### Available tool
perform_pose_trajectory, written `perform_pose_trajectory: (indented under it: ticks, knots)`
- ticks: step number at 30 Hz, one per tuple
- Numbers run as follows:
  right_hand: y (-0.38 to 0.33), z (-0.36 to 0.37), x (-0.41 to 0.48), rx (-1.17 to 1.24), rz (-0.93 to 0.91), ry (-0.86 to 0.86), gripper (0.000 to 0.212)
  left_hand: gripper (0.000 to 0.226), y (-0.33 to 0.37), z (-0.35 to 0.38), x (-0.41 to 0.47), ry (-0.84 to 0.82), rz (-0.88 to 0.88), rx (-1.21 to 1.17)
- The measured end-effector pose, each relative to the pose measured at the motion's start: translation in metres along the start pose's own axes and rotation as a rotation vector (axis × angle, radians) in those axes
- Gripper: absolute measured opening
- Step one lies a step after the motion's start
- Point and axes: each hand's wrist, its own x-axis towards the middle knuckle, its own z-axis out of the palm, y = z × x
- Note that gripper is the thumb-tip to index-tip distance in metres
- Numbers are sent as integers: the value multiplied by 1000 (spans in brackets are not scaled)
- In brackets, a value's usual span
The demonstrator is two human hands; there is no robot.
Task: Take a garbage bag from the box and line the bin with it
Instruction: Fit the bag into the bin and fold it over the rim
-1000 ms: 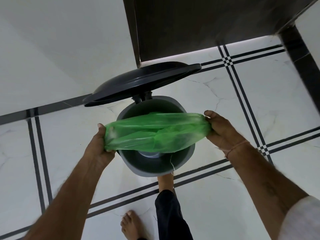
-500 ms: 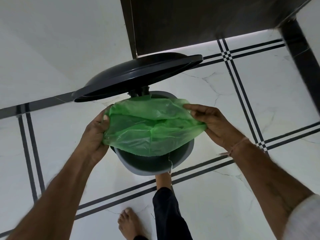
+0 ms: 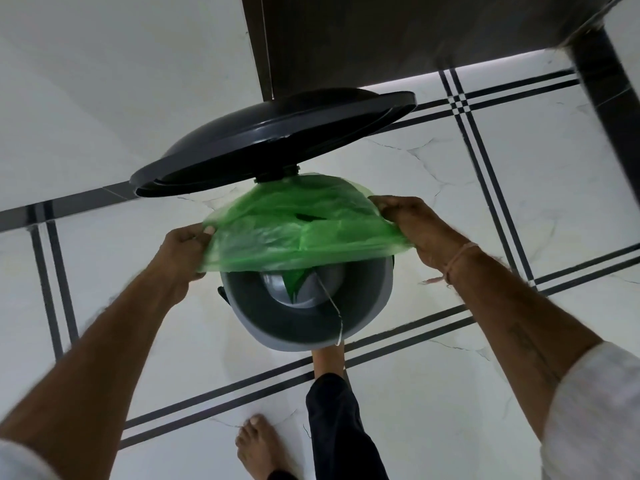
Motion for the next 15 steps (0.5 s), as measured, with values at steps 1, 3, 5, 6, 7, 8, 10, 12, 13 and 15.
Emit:
perform_pose_trajectory:
  ticks: [1,3,5,6,7,8,10,12,13,15]
  knots:
    - [4,-1,-1,-4,14,7,29,24,-3,-1,-5,-6,-21,-46]
    - [13,-3,-6,8,26,17,28,25,-11,-1,-16,-32,-37,-151]
    - [22,-4,-13,22,16,12,27,23,-21,-4,-24,-55,-42,-259]
    - [25,-5,-17,35,9,7,27,20,-25,-5,-26,-68,-52,-309]
    - [27,-5,-19,54,2,4,28,18,-28,-5,-27,-84,-67,-360]
    - [29,-5,-22,68,-2,7,28,17,-30,-5,-29,-101,-83,-398]
    - [33,-4,-27,99,3,24,29,15,-32,-3,-35,-128,-108,-445]
    - [41,-4,-33,139,6,30,31,16,-37,0,-43,-145,-113,-482]
    - [46,-4,-37,157,3,29,31,19,-40,-1,-47,-150,-110,-496]
    - [51,-5,-42,180,-6,52,29,27,-44,-5,-51,-162,-82,-511]
